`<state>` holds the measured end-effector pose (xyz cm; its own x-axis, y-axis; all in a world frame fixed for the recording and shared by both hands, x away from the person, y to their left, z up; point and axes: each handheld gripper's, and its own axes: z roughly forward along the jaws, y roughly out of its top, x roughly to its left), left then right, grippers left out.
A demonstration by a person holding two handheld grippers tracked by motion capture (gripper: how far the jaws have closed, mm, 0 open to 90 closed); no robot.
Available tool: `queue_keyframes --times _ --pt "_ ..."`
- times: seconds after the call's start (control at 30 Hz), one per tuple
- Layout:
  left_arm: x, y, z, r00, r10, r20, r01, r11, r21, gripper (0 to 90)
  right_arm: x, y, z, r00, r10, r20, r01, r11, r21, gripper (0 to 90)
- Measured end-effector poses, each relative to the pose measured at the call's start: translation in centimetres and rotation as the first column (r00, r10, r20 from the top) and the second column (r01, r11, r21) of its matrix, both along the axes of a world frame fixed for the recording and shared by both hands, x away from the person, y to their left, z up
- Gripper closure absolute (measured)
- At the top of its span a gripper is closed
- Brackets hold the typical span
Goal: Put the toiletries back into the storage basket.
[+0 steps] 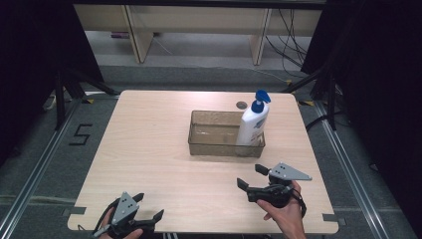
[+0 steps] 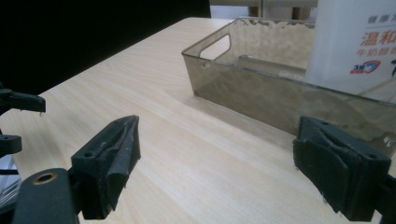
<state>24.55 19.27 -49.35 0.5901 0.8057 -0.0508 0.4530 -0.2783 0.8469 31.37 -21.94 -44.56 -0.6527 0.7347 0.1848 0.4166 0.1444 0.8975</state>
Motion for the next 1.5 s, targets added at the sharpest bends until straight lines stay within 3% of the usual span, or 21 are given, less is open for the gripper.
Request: queue_keyframes --times 0.13,0.17,0.2,0.23,0.27,0.37,0.4,0.47,0.57,0.7,0.8,0.83,0.87,0.9,1.0,1.13,1.17,1.2,1.37,1.4,1.5 --pt "0.0 -0.1 0.0 1.0 -0.006 -0.001 0.006 1.0 0.002 15.2 -0.4 0.2 -0.3 0.9998 -0.007 -0.02 0.008 1.0 0.025 15.5" --pt "0.0 -0.1 0.0 1.0 -0.004 -0.001 0.004 1.0 -0.003 15.2 -0.3 0.0 -0.4 1.0 -0.006 0.008 0.006 1.0 0.003 15.5" --pt "0.0 -0.1 0.0 1.0 -0.003 0.0 0.003 1.0 -0.003 15.1 -0.6 0.2 -0.4 0.9993 -0.003 -0.038 0.004 1.0 0.025 15.5" --pt "0.0 -0.1 0.0 1.0 -0.002 0.0 0.002 1.0 -0.004 15.2 -0.5 0.1 -0.6 1.0 0.003 -0.003 -0.003 1.0 0.006 15.5" --pt "0.0 -0.1 0.0 1.0 -0.003 0.0 0.003 1.0 -0.004 15.1 -0.8 0.2 -0.6 0.9994 -0.008 -0.033 0.009 1.0 0.016 15.5" --pt "0.0 -0.2 -0.1 1.0 -0.002 0.0 0.002 0.9999 -0.014 15.2 -0.9 0.1 -0.9 0.9999 0.001 -0.014 -0.001 1.0 0.007 15.5" --pt "0.0 -0.3 -0.1 1.0 -0.002 -0.001 0.002 0.9999 -0.012 15.2 -1.1 0.1 -0.9 0.9993 -0.003 -0.037 0.004 1.0 0.014 15.5" --pt "0.0 -0.1 0.0 1.0 -0.007 -0.002 0.007 1.0 0.003 15.2 -1.1 0.0 -1.1 0.9998 0.005 -0.02 -0.005 1.0 0.006 15.5" --pt "-0.1 -0.2 0.0 1.0 0.004 0.0 -0.004 0.9999 -0.016 15.2 -1.3 -0.2 -1.2 0.9997 0.0 -0.024 0.0 1.0 0.003 15.5" --pt "-0.1 -0.1 0.0 1.0 -0.006 -0.003 0.006 1.0 0.0 15.2 -1.6 -0.4 -1.4 0.9994 -0.015 -0.032 0.015 1.0 -0.012 15.5" --pt "-0.1 -0.1 0.0 1.0 -0.005 -0.002 0.005 1.0 -0.002 15.2 -1.9 -0.6 -1.5 0.9996 -0.01 -0.028 0.01 1.0 0.002 15.5" --pt "-0.1 -0.1 0.0 1.0 -0.004 -0.002 0.003 1.0 -0.003 15.2 -2.2 -0.5 -1.5 0.9975 -0.023 -0.067 0.024 1.0 0.018 15.5" --pt "-0.1 -0.1 0.0 1.0 -0.004 -0.002 0.004 1.0 -0.003 15.2 -2.1 -0.7 -1.5 0.999 -0.015 -0.043 0.014 1.0 -0.004 15.5" --pt "-0.1 -0.1 0.0 1.0 -0.004 -0.001 0.004 1.0 -0.002 15.2 -2.2 -0.6 -1.6 0.9983 -0.014 -0.056 0.015 1.0 0.02 15.5" --pt "-0.1 -0.1 0.0 1.0 -0.007 -0.003 0.007 1.0 0.0 15.2 -2.3 -0.7 -1.6 0.9982 -0.009 -0.06 0.01 1.0 0.023 15.5" --pt "-0.1 -0.2 0.0 0.9999 -0.01 -0.002 0.01 0.9999 0.003 15.2 -2.7 -1.0 -1.6 0.999 -0.012 -0.044 0.013 1.0 0.013 15.5" --pt "-0.1 -0.2 0.0 1.0 -0.009 -0.003 0.009 1.0 0.002 15.2 -2.8 -0.9 -1.6 0.998 -0.021 -0.06 0.022 1.0 0.02 15.5" --pt "-0.1 -0.3 0.0 1.0 -0.003 -0.001 0.003 0.9999 -0.013 15.1 -2.8 -1.0 -1.7 0.999 -0.02 -0.04 0.021 1.0 0.006 15.5" --pt "-0.1 -0.3 0.0 1.0 -0.005 0.001 0.005 1.0 -0.008 15.1 -3.1 -1.1 -2.1 0.9978 -0.006 -0.066 0.008 1.0 0.03 15.5" --pt "-0.1 -0.3 0.0 1.0 -0.002 -0.001 0.002 1.0 -0.005 15.1 -3.3 -1.3 -2.0 0.9977 -0.019 -0.065 0.019 1.0 0.003 15.5" --pt "-0.2 -0.3 0.0 1.0 -0.009 -0.003 0.009 0.9999 0.008 15.2 -3.4 -1.4 -2.3 0.9978 -0.025 -0.062 0.025 1.0 -0.006 15.5"
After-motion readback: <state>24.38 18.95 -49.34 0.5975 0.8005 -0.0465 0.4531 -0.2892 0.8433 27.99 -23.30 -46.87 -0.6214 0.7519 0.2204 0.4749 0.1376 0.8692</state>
